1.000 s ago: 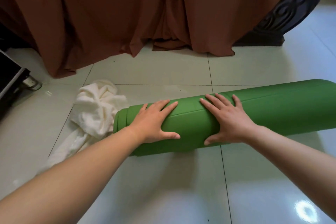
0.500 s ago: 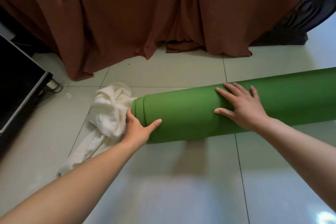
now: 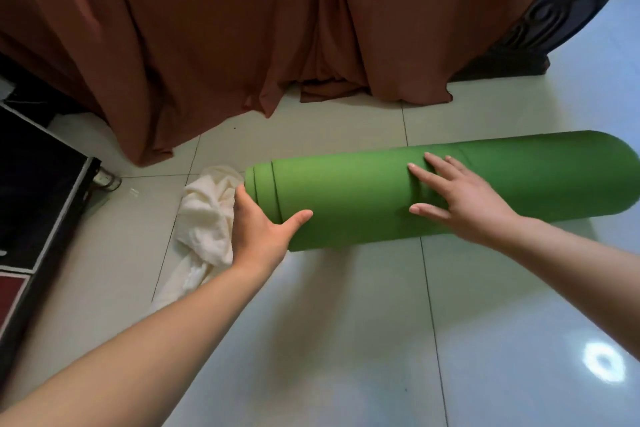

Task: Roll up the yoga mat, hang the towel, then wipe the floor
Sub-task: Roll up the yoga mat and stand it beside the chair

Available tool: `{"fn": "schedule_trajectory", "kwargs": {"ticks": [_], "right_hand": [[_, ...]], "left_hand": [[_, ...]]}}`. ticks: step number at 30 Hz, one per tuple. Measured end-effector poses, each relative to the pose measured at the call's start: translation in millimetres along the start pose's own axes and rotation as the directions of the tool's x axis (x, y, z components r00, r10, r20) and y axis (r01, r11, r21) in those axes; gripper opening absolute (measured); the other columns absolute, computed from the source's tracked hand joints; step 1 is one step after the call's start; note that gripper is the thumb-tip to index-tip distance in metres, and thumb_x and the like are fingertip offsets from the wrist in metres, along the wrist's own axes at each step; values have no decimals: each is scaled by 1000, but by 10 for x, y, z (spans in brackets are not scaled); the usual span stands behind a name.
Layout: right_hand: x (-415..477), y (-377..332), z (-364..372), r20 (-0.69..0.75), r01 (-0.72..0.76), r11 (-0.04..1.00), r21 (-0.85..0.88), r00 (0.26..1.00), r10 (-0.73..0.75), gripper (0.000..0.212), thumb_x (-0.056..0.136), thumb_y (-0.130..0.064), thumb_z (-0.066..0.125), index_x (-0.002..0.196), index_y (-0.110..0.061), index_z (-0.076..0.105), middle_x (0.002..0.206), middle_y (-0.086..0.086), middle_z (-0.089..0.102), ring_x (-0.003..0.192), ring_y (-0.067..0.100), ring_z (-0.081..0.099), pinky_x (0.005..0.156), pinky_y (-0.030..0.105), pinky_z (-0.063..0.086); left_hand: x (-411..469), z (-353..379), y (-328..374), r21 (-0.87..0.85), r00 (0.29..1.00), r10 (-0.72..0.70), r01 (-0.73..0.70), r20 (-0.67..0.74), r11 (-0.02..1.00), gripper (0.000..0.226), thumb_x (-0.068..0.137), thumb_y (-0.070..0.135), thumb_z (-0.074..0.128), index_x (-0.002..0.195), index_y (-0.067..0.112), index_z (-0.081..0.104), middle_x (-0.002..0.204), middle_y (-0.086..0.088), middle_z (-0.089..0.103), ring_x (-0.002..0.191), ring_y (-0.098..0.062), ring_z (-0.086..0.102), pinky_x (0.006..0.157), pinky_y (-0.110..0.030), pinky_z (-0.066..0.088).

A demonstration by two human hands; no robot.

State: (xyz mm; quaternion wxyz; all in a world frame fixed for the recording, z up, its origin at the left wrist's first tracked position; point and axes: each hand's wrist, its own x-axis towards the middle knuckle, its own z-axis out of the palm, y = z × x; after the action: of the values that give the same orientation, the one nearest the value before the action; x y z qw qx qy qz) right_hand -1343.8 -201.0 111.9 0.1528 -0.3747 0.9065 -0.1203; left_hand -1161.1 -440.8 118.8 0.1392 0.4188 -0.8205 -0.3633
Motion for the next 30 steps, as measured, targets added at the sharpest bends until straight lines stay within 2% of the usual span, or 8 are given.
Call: {"fn": "schedule_trajectory", "kwargs": {"ticks": [3,6,11,14,16,20,25,30], "right_hand": [[-266,-6,-418,-7,-77,981,180,997,80,68,84,-54,51,144,-35,26,157,0,13,144,22,12,114,34,14],[-575,85,-945,38,-139,955,263,990,133,60,86,-49,52,142,-36,32,156,-2,19,142,18,19,112,30,21],[-1112,324,-2137,59,-222,897,383,975,216,57,85,-45,57,138,-34,40,151,-4,30,138,14,28,107,25,25],[-1356,499,-2883,76,-240,887,395,970,229,56,86,-43,58,138,-37,39,149,-11,31,135,9,31,103,22,27],[-1446,631,-3334,73,-248,878,408,968,240,56,85,-44,60,137,-39,39,147,-15,33,128,10,41,101,25,36],[-1364,852,-4062,31,-196,912,360,980,198,59,83,-39,64,137,-31,42,142,-12,40,127,9,41,100,21,32],[-920,1053,-4677,22,-145,940,308,989,145,64,80,-36,68,137,-25,42,141,-7,43,128,12,41,99,16,27],[-513,1293,-4974,24,-166,939,301,986,167,67,79,-34,71,138,-24,41,141,-5,44,129,13,41,102,20,29]], "left_hand": [[-121,-228,759,125,998,64,-65,13,990,112,59,46,83,141,6,20,140,-13,40,129,-28,39,105,-42,36],[-279,-384,1560,218,991,126,-134,51,967,112,64,42,82,144,2,14,142,-17,35,131,-31,34,107,-39,32],[-505,-513,2939,330,951,215,-281,224,901,105,79,33,72,146,-2,0,149,-20,21,137,-33,24,111,-33,21],[-576,-460,3651,380,928,244,-342,283,859,101,83,31,68,146,-1,-4,145,-19,25,132,-32,30,108,-33,26],[-598,-388,4066,399,919,262,-368,296,840,99,83,31,67,147,4,-3,139,-14,32,123,-30,38,101,-38,34],[-549,-210,4701,444,906,259,-395,336,804,96,84,35,66,149,16,-1,125,-6,40,109,-25,46,88,-39,40],[-366,28,5214,430,854,307,-486,421,761,90,85,35,63,149,17,2,118,-5,43,103,-23,48,86,-37,39],[-6,137,5536,354,771,343,-574,536,738,88,83,30,67,148,15,9,117,-3,44,103,-23,48,87,-36,35]]}}
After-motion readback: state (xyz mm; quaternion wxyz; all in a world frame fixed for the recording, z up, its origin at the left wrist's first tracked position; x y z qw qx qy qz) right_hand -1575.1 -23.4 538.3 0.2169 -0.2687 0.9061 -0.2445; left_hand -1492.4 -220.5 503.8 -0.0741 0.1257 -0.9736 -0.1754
